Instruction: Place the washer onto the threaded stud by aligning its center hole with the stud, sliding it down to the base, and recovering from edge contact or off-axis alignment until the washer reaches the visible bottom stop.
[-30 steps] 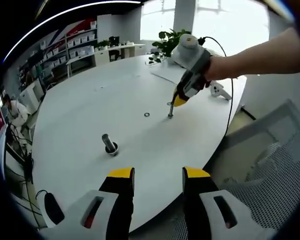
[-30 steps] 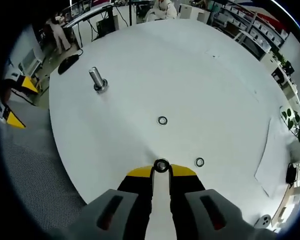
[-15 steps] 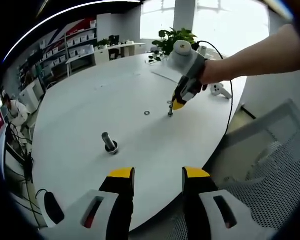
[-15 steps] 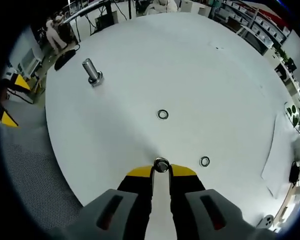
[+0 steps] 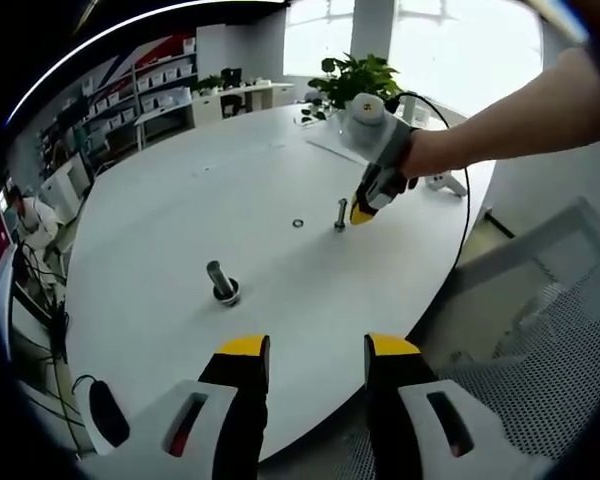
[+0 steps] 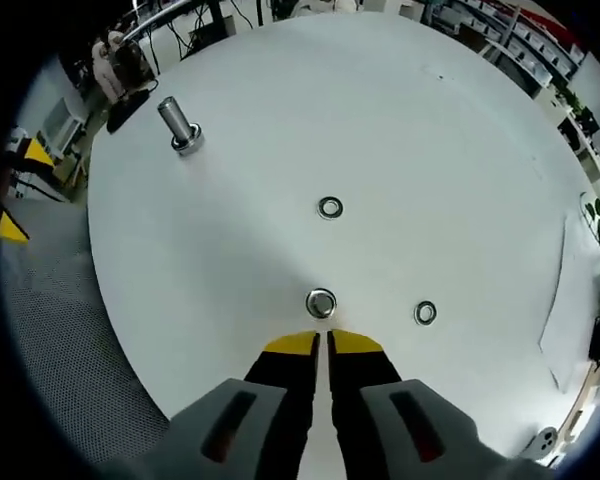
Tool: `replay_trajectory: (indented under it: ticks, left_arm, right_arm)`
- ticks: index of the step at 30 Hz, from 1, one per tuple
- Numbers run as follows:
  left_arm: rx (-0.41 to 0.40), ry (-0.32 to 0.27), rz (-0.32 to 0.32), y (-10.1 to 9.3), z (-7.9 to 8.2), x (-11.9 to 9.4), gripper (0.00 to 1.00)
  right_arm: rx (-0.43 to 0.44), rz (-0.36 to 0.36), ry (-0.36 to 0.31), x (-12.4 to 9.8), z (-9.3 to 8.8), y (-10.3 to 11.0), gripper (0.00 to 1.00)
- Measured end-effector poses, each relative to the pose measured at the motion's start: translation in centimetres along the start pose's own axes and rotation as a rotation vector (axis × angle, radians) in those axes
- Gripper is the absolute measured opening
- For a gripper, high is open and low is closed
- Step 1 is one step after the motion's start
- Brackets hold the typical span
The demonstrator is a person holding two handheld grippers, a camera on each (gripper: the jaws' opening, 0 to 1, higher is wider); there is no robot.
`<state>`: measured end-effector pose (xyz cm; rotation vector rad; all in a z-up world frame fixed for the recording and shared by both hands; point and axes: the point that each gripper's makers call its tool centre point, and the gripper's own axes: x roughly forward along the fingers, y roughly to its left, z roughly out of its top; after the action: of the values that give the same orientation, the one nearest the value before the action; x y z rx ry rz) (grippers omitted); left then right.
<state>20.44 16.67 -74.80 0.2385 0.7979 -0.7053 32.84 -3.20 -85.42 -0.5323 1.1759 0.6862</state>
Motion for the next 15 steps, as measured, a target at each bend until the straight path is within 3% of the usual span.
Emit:
replay_trajectory:
  ticks: [15]
  left_arm:
    - [-0.006, -0.002, 0.012, 0.3, 0.0, -0.1, 0.36]
  right_arm:
    - [0.021, -0.038, 0.003, -0.8, -1.7, -1.4, 0.16]
